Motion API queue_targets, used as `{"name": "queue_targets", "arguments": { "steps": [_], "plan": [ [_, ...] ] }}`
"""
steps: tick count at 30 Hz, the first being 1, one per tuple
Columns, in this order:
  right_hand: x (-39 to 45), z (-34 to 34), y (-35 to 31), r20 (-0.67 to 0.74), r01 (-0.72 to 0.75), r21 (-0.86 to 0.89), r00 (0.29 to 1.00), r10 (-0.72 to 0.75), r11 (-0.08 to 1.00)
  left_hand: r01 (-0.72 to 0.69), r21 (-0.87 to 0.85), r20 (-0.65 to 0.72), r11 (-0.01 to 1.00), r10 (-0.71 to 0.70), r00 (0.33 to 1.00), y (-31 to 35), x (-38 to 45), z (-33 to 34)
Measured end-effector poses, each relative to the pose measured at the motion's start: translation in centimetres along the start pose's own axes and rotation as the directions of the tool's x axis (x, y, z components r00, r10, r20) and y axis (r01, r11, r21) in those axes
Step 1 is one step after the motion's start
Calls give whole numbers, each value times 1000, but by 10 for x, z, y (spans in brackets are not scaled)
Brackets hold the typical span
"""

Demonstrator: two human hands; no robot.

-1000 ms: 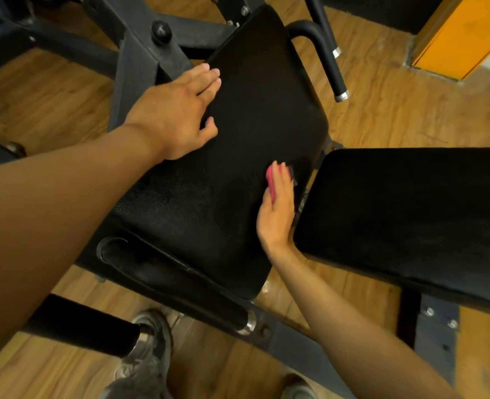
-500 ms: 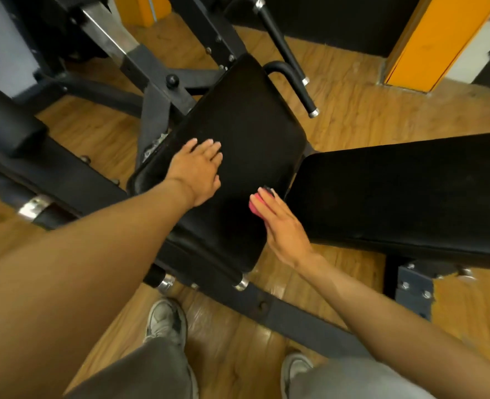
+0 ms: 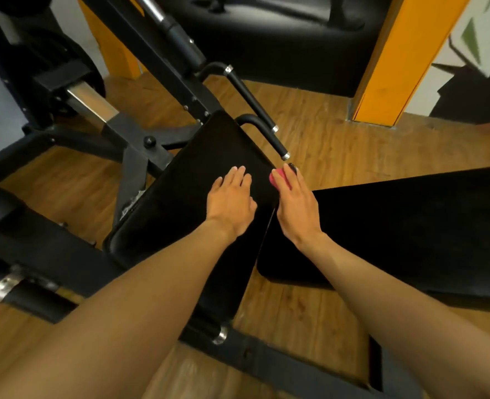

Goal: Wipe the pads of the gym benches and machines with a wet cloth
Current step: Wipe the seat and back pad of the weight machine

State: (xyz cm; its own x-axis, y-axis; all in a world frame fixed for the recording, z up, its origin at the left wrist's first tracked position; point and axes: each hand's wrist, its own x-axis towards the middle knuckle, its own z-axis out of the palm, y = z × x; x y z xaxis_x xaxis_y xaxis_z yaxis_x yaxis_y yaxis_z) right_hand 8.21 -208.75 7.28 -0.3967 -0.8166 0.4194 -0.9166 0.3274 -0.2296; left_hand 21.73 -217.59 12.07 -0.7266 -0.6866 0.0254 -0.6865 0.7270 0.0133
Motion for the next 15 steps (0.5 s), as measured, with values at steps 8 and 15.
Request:
{"name": "queue_targets", "arguments": {
  "steps": [8, 15],
  "plan": [
    [68, -79, 29, 64, -47, -73, 997, 51, 996, -189, -136, -228, 972, 155, 961, 42, 62, -74],
    [105, -270, 5, 133, -187, -141, 970, 206, 972, -272, -65, -107, 960, 264, 959, 77, 45, -250]
  ]
}}
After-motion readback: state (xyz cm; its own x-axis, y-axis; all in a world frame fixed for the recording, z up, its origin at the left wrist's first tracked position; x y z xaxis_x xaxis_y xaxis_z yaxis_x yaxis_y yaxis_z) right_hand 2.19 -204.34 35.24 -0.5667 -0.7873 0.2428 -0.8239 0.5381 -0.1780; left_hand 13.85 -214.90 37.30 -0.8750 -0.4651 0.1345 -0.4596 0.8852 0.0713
